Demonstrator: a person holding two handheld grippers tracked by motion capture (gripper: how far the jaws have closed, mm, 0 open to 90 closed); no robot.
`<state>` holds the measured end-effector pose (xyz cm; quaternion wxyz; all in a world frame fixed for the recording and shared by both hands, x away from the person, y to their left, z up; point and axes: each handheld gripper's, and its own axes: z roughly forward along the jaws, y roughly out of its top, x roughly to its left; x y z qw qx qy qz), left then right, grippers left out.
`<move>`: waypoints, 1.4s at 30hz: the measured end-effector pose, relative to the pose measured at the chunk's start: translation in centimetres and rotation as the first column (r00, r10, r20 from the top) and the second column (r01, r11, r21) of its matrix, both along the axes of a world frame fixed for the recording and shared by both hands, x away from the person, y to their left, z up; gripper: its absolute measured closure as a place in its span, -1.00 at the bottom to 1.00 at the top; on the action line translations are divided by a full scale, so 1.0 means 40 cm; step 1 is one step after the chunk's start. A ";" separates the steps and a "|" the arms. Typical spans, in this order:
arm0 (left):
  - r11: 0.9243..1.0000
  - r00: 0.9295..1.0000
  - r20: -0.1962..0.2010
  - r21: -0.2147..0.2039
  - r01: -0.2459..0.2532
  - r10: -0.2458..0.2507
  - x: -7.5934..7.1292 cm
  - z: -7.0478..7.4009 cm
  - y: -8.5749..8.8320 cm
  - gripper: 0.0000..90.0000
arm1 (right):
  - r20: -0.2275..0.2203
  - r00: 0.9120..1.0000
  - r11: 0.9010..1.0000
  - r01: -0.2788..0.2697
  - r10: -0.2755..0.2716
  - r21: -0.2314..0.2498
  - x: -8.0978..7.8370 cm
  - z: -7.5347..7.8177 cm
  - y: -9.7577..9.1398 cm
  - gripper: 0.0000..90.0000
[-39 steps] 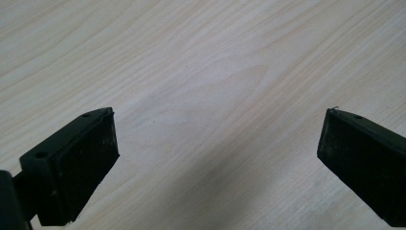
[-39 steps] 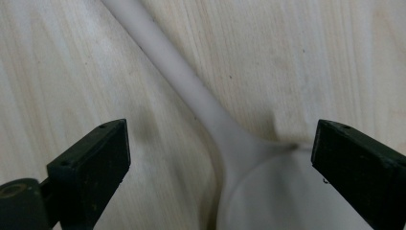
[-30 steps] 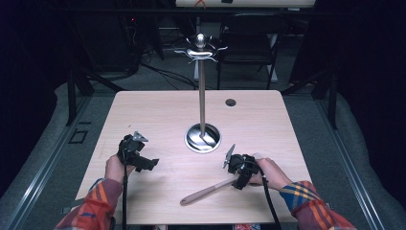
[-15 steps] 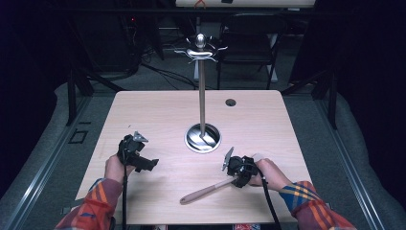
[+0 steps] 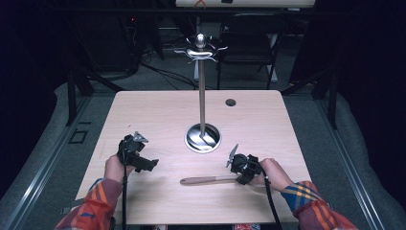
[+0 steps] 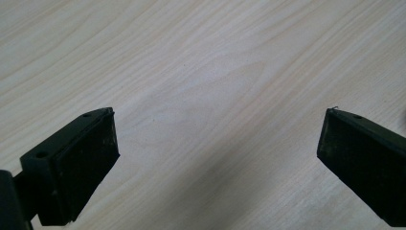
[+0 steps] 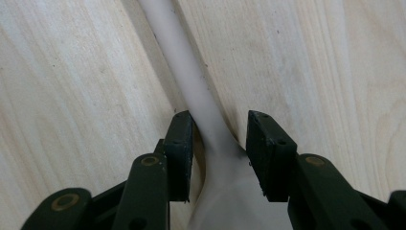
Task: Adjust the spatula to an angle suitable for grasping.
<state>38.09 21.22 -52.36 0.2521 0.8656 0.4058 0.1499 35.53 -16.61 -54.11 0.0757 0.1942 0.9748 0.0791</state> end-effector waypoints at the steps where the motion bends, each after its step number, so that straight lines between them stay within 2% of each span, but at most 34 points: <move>1: 1.000 1.000 0.000 0.001 0.000 0.000 0.000 0.000 0.000 -1.00 | 0.000 1.000 1.000 0.000 0.000 0.000 0.000 0.000 0.000 0.39; 2: 1.000 1.000 0.000 0.003 -0.001 0.001 0.000 0.000 0.000 -1.00 | 0.000 1.000 1.000 0.002 -0.002 -0.014 0.001 0.003 -0.001 0.39; 3: 1.000 1.000 0.000 0.003 0.000 0.000 0.000 0.000 -0.001 -1.00 | -0.004 1.000 1.000 0.011 -0.011 -0.003 0.000 0.001 -0.002 0.40; 9: 1.000 1.000 0.000 0.003 0.001 -0.001 -0.001 0.000 0.000 -1.00 | -0.010 0.998 0.998 0.059 -0.059 -0.010 0.002 0.003 -0.010 0.43; 11: 1.000 1.000 0.002 0.004 0.001 -0.001 -0.001 0.001 0.000 -1.00 | 0.007 0.998 0.998 0.062 -0.062 -0.025 0.000 0.007 -0.013 0.44; 12: 1.000 1.000 0.001 0.004 0.001 -0.001 -0.001 0.001 -0.001 -1.00 | 0.005 0.997 0.997 0.073 -0.073 -0.008 0.001 0.005 -0.017 0.44; 13: 1.000 1.000 0.001 0.004 0.001 -0.001 -0.001 0.000 -0.001 -1.00 | 0.005 0.997 0.996 0.082 -0.082 -0.021 0.001 0.008 -0.020 0.44; 14: 1.000 1.000 0.001 0.006 0.000 0.000 -0.001 0.001 -0.001 -1.00 | 0.000 0.995 0.995 0.100 -0.100 -0.007 0.003 0.006 -0.025 0.44; 15: 1.000 1.000 0.001 0.006 0.000 0.000 -0.001 0.001 -0.001 -1.00 | 0.000 0.995 0.995 0.100 -0.100 -0.007 0.003 0.006 -0.025 0.44; 16: 1.000 1.000 0.002 0.009 -0.001 0.001 -0.002 0.001 -0.001 -1.00 | -0.008 0.992 0.992 0.129 -0.129 -0.008 0.004 0.007 -0.028 0.44; 21: 1.000 1.000 0.003 0.010 -0.005 0.005 -0.002 0.001 -0.001 -1.00 | -0.017 0.984 0.984 0.177 -0.177 -0.013 0.006 0.006 -0.034 0.44; 22: 1.000 1.000 0.004 0.010 -0.004 0.004 -0.002 0.001 -0.001 -1.00 | -0.011 0.983 0.982 0.183 -0.183 -0.036 0.006 0.010 -0.038 0.44; 25: 1.000 1.000 0.002 0.011 -0.002 0.002 -0.001 0.001 -0.001 -1.00 | -0.013 0.984 0.984 0.177 -0.178 -0.019 0.003 0.009 -0.040 0.43; 26: 1.000 1.000 0.002 0.011 -0.002 0.002 0.000 0.001 -0.002 -1.00 | 0.004 0.987 0.987 0.161 -0.161 -0.020 0.000 0.012 -0.038 0.44; 27: 1.000 1.000 0.002 0.014 -0.003 0.002 0.000 0.000 -0.004 -1.00 | 0.020 0.989 0.989 0.147 -0.147 0.003 -0.005 0.016 -0.031 0.42; 28: 1.000 1.000 0.002 0.012 0.000 0.000 0.000 0.000 -0.004 -1.00 | 0.020 0.989 0.989 0.147 -0.147 0.003 -0.005 0.016 -0.031 0.42; 30: 1.000 1.000 0.003 0.012 -0.001 0.000 0.000 0.000 -0.005 -1.00 | 0.049 0.992 0.993 0.120 -0.119 -0.015 -0.005 0.015 -0.018 0.42; 33: 1.000 1.000 0.005 0.014 -0.003 0.003 -0.002 0.002 -0.003 -0.99 | 0.038 0.993 0.993 0.113 -0.112 -0.025 -0.003 0.014 -0.017 0.50; 34: 1.000 1.000 0.005 0.016 -0.006 0.006 -0.002 0.002 -0.002 -0.99 | 0.020 0.992 0.993 0.121 -0.121 0.005 -0.003 0.008 -0.020 0.54; 36: 1.000 1.000 0.004 0.017 -0.003 0.003 -0.001 0.001 -0.003 -0.99 | 0.021 0.992 0.992 0.121 -0.121 -0.020 -0.004 0.012 -0.023 0.57; 41: 1.000 1.000 0.004 0.018 -0.002 0.002 -0.002 0.002 -0.003 -0.99 | 0.015 0.989 0.990 0.144 -0.144 -0.010 -0.004 0.011 -0.029 0.61; 42: 1.000 1.000 0.006 0.018 -0.004 0.004 -0.002 0.002 -0.003 -0.99 | 0.022 0.989 0.989 0.148 -0.147 -0.026 -0.003 0.013 -0.032 0.62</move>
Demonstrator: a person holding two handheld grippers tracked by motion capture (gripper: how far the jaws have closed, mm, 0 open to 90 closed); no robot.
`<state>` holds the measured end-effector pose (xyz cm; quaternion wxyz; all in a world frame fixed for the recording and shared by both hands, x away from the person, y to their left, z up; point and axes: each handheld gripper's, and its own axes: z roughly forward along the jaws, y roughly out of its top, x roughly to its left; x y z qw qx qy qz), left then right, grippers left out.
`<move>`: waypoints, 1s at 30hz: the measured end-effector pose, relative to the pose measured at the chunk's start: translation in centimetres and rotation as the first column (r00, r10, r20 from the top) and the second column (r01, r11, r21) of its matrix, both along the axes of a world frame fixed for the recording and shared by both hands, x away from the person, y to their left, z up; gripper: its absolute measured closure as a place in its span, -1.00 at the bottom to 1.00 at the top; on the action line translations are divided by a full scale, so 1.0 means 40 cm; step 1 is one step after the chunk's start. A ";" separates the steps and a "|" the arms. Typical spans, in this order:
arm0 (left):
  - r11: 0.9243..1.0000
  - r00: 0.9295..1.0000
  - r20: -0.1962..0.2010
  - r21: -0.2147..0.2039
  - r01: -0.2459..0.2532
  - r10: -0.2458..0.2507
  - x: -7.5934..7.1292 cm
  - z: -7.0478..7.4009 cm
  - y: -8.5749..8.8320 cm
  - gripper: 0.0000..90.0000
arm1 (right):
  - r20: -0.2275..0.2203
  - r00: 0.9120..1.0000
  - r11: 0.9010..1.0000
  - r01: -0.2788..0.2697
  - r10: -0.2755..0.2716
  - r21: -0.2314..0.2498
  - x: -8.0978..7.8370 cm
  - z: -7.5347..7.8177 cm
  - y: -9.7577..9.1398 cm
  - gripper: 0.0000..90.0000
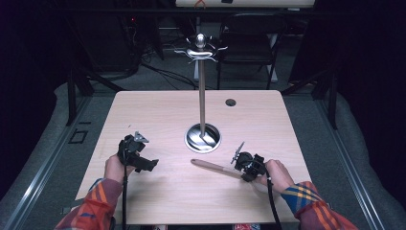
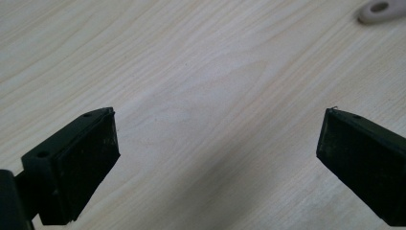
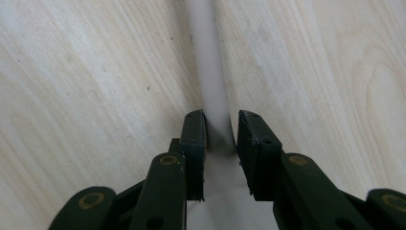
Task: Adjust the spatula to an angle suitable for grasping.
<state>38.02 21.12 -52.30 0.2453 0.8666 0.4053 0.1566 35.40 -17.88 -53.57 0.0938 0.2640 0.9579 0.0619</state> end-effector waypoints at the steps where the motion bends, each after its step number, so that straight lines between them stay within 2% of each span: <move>1: 1.000 1.000 0.000 0.001 -0.001 0.001 0.000 0.000 0.000 -0.99 | 0.000 1.000 1.000 0.016 -0.016 -0.003 0.000 0.002 -0.005 0.65; 3: 1.000 1.000 -0.001 0.001 0.001 -0.001 0.000 0.000 0.000 -0.99 | -0.007 1.000 1.000 0.024 -0.024 0.010 0.000 0.001 -0.008 0.66; 5: 1.000 1.000 -0.002 0.003 0.002 -0.002 0.000 0.000 0.000 -0.99 | -0.014 0.998 0.998 0.055 -0.055 0.025 -0.002 0.003 -0.019 0.66; 6: 1.000 1.000 -0.002 0.004 0.002 -0.002 0.000 0.001 -0.001 -0.99 | -0.019 0.998 0.998 0.055 -0.055 0.003 -0.002 0.008 -0.023 0.66; 9: 1.000 1.000 -0.001 0.004 0.000 0.000 0.000 0.000 -0.001 -0.99 | -0.023 0.998 0.998 0.064 -0.064 0.012 -0.004 0.011 -0.028 0.70; 10: 1.000 1.000 -0.001 0.004 0.001 -0.001 0.000 0.001 0.000 -0.99 | -0.030 0.996 0.996 0.084 -0.083 0.027 -0.008 0.015 -0.034 0.80; 12: 1.000 1.000 -0.002 0.005 0.001 -0.001 0.000 0.001 0.000 -0.99 | -0.025 0.996 0.996 0.087 -0.087 0.014 -0.010 0.018 -0.038 0.80; 14: 1.000 1.000 -0.002 0.005 0.001 -0.001 0.000 0.000 -0.001 -0.99 | -0.040 0.994 0.995 0.099 -0.098 0.021 -0.010 0.017 -0.050 0.70; 17: 1.000 1.000 -0.002 0.003 0.001 -0.001 0.000 0.000 -0.002 -0.98 | -0.036 0.995 0.995 0.093 -0.092 0.020 -0.009 0.016 -0.052 0.60; 18: 1.000 1.000 -0.003 0.002 0.001 -0.001 0.000 -0.001 -0.003 -0.98 | -0.033 0.997 0.997 0.072 -0.071 0.035 -0.008 0.016 -0.047 0.51; 21: 1.000 1.000 -0.004 0.003 0.001 -0.001 0.001 -0.001 -0.003 -0.99 | -0.034 0.998 0.998 0.056 -0.054 0.037 -0.008 0.014 -0.038 0.45; 22: 1.000 1.000 -0.004 0.004 0.001 -0.001 0.001 -0.002 -0.003 -0.99 | -0.029 0.999 0.999 0.041 -0.040 0.021 -0.006 0.014 -0.033 0.41; 23: 1.000 1.000 -0.004 0.003 0.002 -0.002 0.001 -0.002 -0.003 -0.98 | -0.038 0.999 0.999 0.034 -0.032 0.040 -0.006 0.009 -0.026 0.40; 25: 1.000 1.000 -0.004 0.008 0.003 -0.003 0.001 -0.001 -0.003 -0.98 | -0.039 0.999 0.999 0.027 -0.026 0.027 -0.003 0.002 -0.018 0.41; 26: 1.000 1.000 -0.003 0.008 0.002 -0.002 0.000 -0.001 -0.003 -0.98 | -0.041 0.999 1.000 0.014 -0.014 -0.005 0.003 -0.003 -0.013 0.56; 29: 1.000 1.000 -0.003 0.004 0.002 -0.002 0.000 -0.001 -0.002 -0.98 | -0.030 0.999 0.999 0.030 -0.030 -0.014 0.005 0.000 -0.017 0.67; 30: 1.000 1.000 -0.004 0.005 0.001 -0.001 0.000 -0.001 -0.001 -0.98 | -0.040 0.998 0.999 0.039 -0.039 0.004 0.006 0.000 -0.020 0.67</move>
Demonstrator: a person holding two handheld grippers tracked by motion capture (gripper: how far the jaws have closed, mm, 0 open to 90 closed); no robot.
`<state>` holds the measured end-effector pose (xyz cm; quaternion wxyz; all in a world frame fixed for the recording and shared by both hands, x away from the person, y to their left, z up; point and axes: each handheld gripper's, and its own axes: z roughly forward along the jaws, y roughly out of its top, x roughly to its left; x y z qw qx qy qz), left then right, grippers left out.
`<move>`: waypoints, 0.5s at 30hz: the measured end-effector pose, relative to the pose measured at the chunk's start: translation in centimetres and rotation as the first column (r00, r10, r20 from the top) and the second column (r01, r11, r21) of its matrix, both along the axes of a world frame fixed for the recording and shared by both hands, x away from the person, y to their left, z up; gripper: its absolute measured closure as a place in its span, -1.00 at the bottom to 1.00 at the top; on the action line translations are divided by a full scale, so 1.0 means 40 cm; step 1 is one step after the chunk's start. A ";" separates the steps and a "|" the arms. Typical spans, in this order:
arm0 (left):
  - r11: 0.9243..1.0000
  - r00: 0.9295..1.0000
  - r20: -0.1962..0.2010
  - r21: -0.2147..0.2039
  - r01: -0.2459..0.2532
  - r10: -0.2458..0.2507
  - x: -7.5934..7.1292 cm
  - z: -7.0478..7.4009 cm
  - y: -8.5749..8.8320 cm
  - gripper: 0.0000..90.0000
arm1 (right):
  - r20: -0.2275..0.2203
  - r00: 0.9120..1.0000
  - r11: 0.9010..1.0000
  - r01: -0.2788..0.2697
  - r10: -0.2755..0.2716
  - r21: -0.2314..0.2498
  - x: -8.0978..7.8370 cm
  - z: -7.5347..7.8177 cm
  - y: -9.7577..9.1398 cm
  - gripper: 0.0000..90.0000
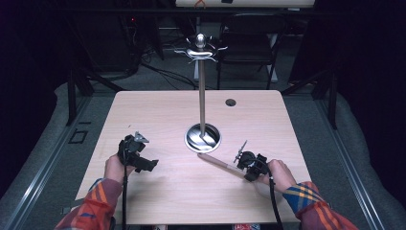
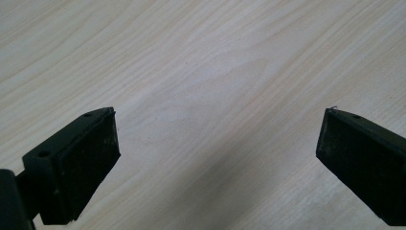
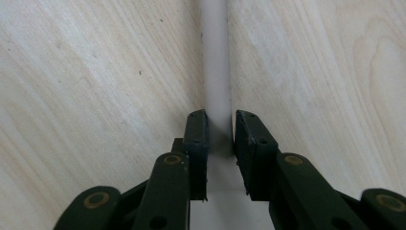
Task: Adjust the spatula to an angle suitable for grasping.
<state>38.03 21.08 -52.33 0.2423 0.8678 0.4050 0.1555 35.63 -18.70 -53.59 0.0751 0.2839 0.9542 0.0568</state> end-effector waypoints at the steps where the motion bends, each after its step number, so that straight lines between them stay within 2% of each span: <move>1: 1.000 1.000 0.000 0.000 0.001 -0.001 0.000 0.000 0.000 -0.98 | -0.004 1.000 1.000 0.015 -0.015 0.005 -0.001 0.000 -0.004 0.67; 2: 1.000 1.000 -0.002 0.001 0.002 -0.002 0.000 -0.001 0.000 -0.98 | -0.009 1.000 1.000 0.018 -0.018 -0.005 -0.002 0.001 -0.006 0.67; 3: 1.000 1.000 -0.003 0.001 0.004 -0.004 0.000 -0.001 -0.001 -0.98 | -0.023 0.999 0.999 0.048 -0.049 -0.017 -0.006 0.004 -0.010 0.67; 4: 1.000 1.000 -0.004 0.001 0.005 -0.005 0.000 -0.001 -0.001 -0.98 | -0.030 0.998 0.998 0.061 -0.061 -0.001 -0.007 0.002 -0.013 0.67; 9: 1.000 1.000 -0.002 0.002 0.006 -0.006 -0.001 0.001 0.000 -0.98 | -0.068 0.991 0.994 0.112 -0.112 -0.012 -0.011 0.003 -0.032 0.67; 13: 1.000 1.000 -0.002 0.001 0.006 -0.006 0.001 -0.001 0.000 -0.98 | -0.075 0.992 0.995 0.096 -0.097 -0.020 -0.010 0.003 -0.038 0.65; 15: 1.000 1.000 -0.004 0.006 0.006 -0.006 0.002 -0.002 0.000 -0.98 | -0.080 0.993 0.996 0.091 -0.093 -0.027 -0.009 -0.002 -0.036 0.57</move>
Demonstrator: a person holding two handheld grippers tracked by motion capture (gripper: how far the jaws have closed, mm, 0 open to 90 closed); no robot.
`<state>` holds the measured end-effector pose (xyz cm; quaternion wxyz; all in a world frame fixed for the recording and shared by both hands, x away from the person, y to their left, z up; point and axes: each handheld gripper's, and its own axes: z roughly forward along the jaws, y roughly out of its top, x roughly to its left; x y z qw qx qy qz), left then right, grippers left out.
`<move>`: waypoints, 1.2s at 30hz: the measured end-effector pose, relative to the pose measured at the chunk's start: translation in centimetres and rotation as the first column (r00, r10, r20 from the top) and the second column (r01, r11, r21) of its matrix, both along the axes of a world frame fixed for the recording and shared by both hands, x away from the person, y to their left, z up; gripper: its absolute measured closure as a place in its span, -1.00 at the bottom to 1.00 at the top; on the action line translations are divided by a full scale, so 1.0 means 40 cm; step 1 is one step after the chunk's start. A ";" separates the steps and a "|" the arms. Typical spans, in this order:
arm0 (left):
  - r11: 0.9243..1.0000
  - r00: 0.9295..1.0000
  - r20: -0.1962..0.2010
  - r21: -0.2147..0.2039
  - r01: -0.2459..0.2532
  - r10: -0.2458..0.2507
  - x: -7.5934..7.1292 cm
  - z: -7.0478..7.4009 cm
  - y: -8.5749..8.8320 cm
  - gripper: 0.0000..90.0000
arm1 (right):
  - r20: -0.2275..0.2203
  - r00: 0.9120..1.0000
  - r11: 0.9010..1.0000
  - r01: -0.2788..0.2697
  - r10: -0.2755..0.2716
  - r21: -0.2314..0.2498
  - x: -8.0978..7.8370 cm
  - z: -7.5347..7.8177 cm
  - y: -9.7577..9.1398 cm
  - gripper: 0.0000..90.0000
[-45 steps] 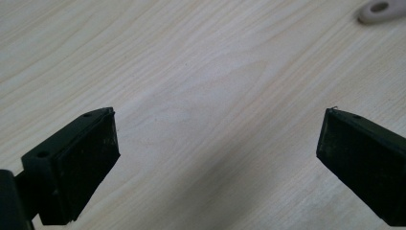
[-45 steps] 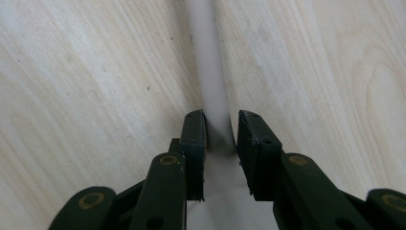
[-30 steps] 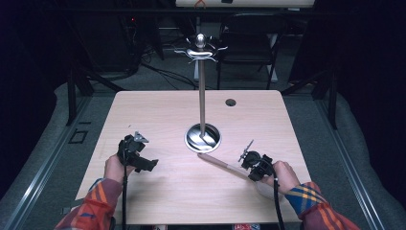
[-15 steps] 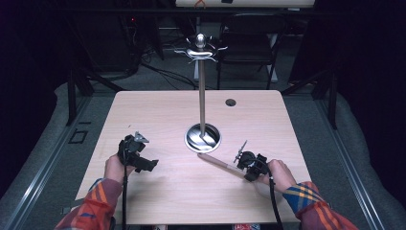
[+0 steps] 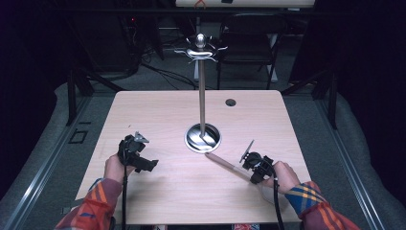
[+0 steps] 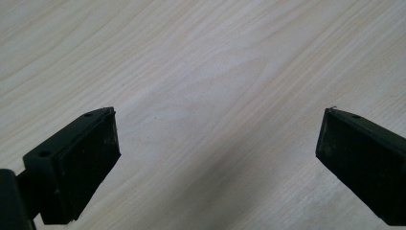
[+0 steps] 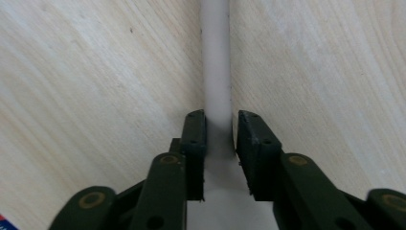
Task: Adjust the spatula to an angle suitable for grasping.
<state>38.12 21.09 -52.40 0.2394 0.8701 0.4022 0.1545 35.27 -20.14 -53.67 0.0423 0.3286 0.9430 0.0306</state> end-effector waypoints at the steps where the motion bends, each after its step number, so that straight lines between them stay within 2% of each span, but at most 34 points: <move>1: 1.000 1.000 0.001 -0.004 0.002 -0.002 0.002 -0.001 0.001 -0.98 | 0.011 1.000 1.000 -0.011 0.011 -0.019 0.002 -0.005 0.001 0.38; 2: 1.000 1.000 0.001 -0.004 0.002 -0.002 0.002 -0.001 0.001 -0.98 | 0.011 1.000 1.000 -0.011 0.011 -0.019 0.002 -0.005 0.001 0.38; 3: 1.000 1.000 0.001 -0.006 0.001 -0.001 0.002 -0.001 0.002 -0.98 | 0.026 1.000 1.000 0.000 0.000 -0.010 0.004 -0.005 0.001 0.25; 6: 1.000 1.000 0.007 -0.004 0.003 -0.003 0.000 0.001 0.001 -0.98 | 0.055 0.998 0.998 0.012 -0.015 0.060 0.012 0.012 0.001 0.11; 7: 1.000 1.000 0.009 -0.004 0.004 -0.004 -0.001 0.002 -0.001 -0.98 | 0.065 0.998 0.998 0.021 -0.025 0.061 0.013 0.015 0.004 0.12; 8: 1.000 1.000 0.009 -0.002 0.007 -0.007 -0.002 0.003 -0.001 -0.98 | 0.070 0.997 0.998 0.008 -0.012 0.056 0.015 0.018 0.009 0.12; 9: 1.000 1.000 0.009 0.000 0.008 -0.008 -0.002 0.003 -0.003 -0.98 | 0.081 0.997 0.998 -0.016 0.011 0.062 0.016 0.014 0.023 0.26; 10: 1.000 1.000 0.009 0.000 0.008 -0.008 -0.002 0.003 -0.003 -0.98 | 0.081 0.997 0.998 -0.016 0.011 0.062 0.016 0.014 0.023 0.26; 11: 1.000 1.000 0.006 0.000 0.008 -0.008 -0.001 0.002 -0.004 -0.98 | 0.105 0.994 0.998 -0.035 0.029 0.059 0.018 0.010 0.039 0.35; 13: 1.000 1.000 0.005 0.000 0.009 -0.009 0.000 0.002 -0.004 -0.98 | 0.110 0.993 0.997 -0.045 0.038 0.061 0.029 0.007 0.052 0.43; 22: 1.000 1.000 0.002 0.005 0.009 -0.009 0.001 0.000 -0.007 -0.97 | 0.085 0.995 0.995 -0.059 0.053 0.081 0.050 0.004 0.076 0.42; 28: 1.000 1.000 -0.004 0.003 0.014 -0.014 0.002 -0.002 -0.009 -0.97 | 0.075 0.994 0.995 -0.078 0.073 0.060 0.056 -0.007 0.099 0.52; 29: 1.000 1.000 -0.003 0.002 0.012 -0.012 0.002 -0.002 -0.008 -0.97 | 0.088 0.994 0.997 -0.066 0.063 0.035 0.057 -0.014 0.107 0.66; 30: 1.000 1.000 -0.003 0.003 0.012 -0.012 0.002 -0.002 -0.008 -0.97 | 0.081 0.995 0.997 -0.062 0.059 0.036 0.058 -0.016 0.109 0.71; 32: 1.000 1.000 -0.004 0.004 0.014 -0.014 0.001 -0.002 -0.008 -0.97 | 0.082 0.995 0.997 -0.064 0.061 0.038 0.058 -0.017 0.111 0.71; 33: 1.000 1.000 -0.001 0.003 0.015 -0.015 0.001 -0.002 -0.008 -0.97 | 0.088 0.994 0.998 -0.062 0.060 0.022 0.057 -0.016 0.112 0.72; 36: 1.000 1.000 0.001 0.005 0.017 -0.017 0.000 -0.001 -0.009 -0.97 | 0.087 0.995 0.998 -0.057 0.053 0.035 0.056 -0.016 0.110 0.72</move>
